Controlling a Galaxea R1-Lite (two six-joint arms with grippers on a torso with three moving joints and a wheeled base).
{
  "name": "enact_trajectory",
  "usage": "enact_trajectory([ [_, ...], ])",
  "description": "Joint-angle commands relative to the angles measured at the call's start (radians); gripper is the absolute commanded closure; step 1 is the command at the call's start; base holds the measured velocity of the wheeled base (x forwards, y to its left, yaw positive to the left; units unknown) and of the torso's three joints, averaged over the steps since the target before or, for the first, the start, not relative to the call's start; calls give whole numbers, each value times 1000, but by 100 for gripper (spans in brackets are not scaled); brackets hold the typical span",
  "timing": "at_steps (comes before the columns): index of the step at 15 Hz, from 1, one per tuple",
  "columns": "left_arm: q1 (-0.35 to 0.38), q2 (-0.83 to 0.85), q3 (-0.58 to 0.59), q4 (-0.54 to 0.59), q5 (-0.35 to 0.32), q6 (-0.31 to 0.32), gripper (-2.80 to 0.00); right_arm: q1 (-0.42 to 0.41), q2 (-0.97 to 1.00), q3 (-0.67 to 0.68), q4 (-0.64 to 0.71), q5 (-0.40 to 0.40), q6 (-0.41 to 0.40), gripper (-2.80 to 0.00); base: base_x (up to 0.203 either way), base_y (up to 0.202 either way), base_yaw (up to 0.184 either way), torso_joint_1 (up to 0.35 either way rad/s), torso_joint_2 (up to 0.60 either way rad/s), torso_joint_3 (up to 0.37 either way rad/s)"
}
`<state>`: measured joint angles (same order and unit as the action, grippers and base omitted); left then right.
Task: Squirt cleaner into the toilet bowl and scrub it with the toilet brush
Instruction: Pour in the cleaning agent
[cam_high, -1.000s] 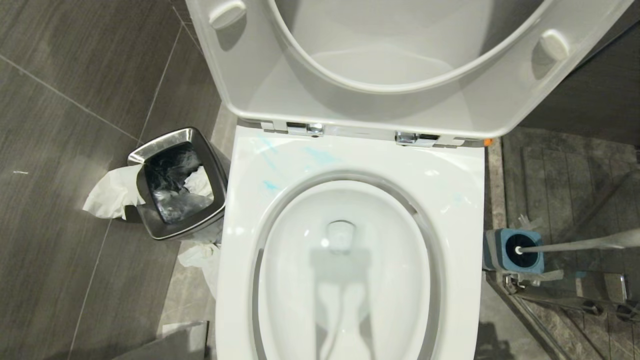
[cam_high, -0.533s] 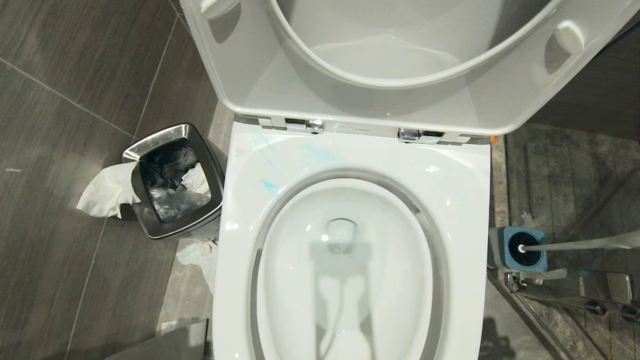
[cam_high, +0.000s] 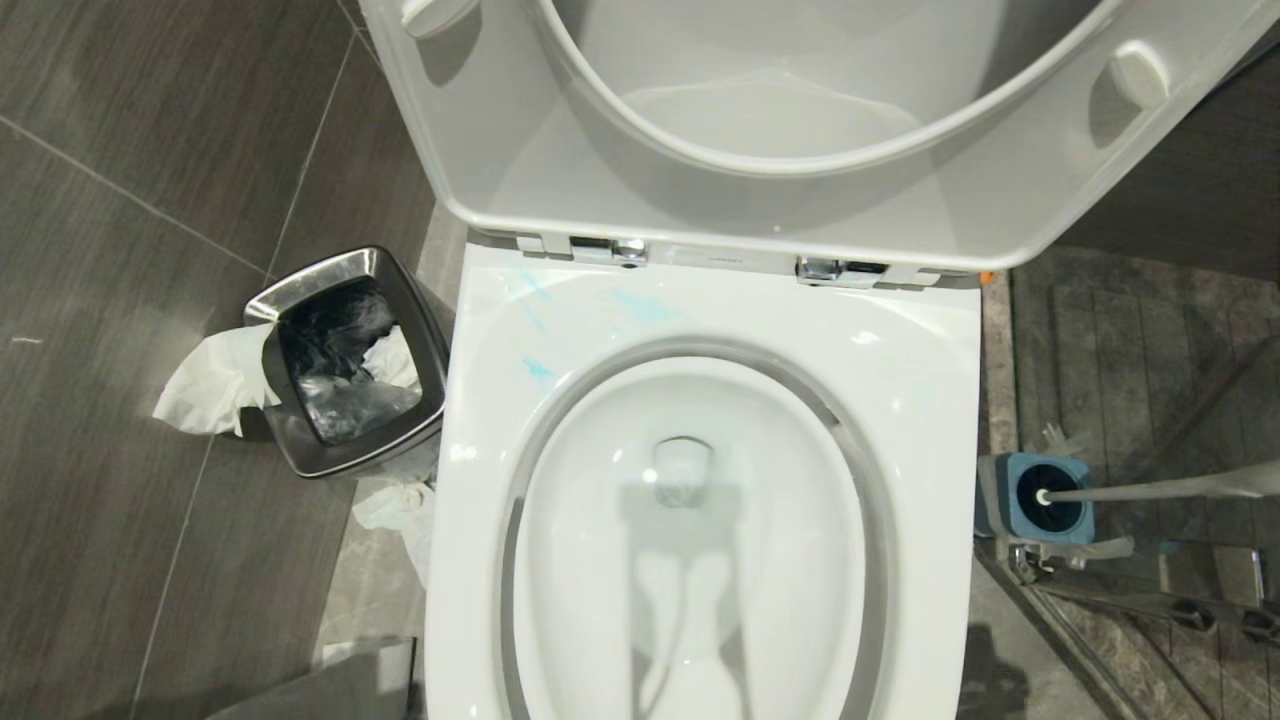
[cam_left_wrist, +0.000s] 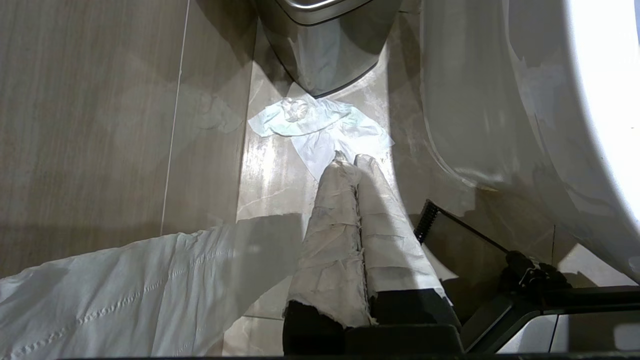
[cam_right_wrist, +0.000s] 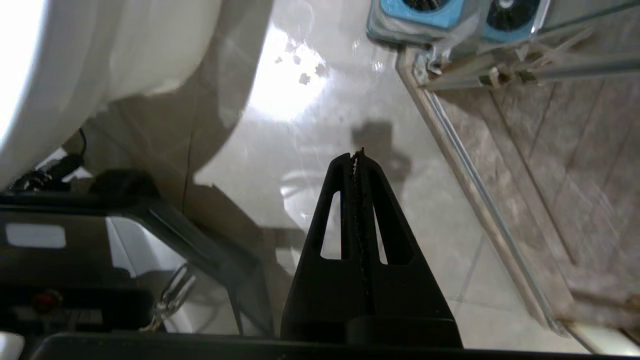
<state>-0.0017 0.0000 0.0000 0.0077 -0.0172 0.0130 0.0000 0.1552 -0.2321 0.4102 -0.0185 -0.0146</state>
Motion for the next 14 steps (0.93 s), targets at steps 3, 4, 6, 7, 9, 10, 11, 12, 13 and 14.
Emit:
enact_trajectory([
  [3,0,2,2,0,0,1,0,-1,511,-128,-74,-6,13,0,0,0,0,0,0,0],
  [4,0,2,2,0,0,1,0,-1,637,-141,-152,-7,20,0,0,0,0,0,0,0],
  [6,0,2,2,0,0,1,0,-2,879,-142,-408,-6,30,0,0,0,0,0,0,0],
  [7,0,2,3,0,0,1,0,-2,990,-129,-580,-3,34,0,0,0,0,0,0,0],
  [9,0,2,3,0,-1,1,0,-4,1172,-91,-906,13,42,0,0,0,0,0,0,0],
  [10,0,2,2,0,0,1,0,-9,1252,-76,-1054,21,52,0,0,0,0,0,0,0],
  [11,0,2,2,0,0,1,0,-17,1311,-68,-1157,29,61,0,0,0,0,0,0,0],
  [12,0,2,3,0,-1,1,0,-29,1380,-60,-1274,41,68,0,0,0,0,0,0,0],
  [13,0,2,3,0,0,1,0,-42,1453,-53,-1397,50,72,0,0,0,0,0,0,0],
  [14,0,2,3,0,0,1,0,-54,1524,-45,-1516,56,74,0,0,0,0,0,0,0],
])
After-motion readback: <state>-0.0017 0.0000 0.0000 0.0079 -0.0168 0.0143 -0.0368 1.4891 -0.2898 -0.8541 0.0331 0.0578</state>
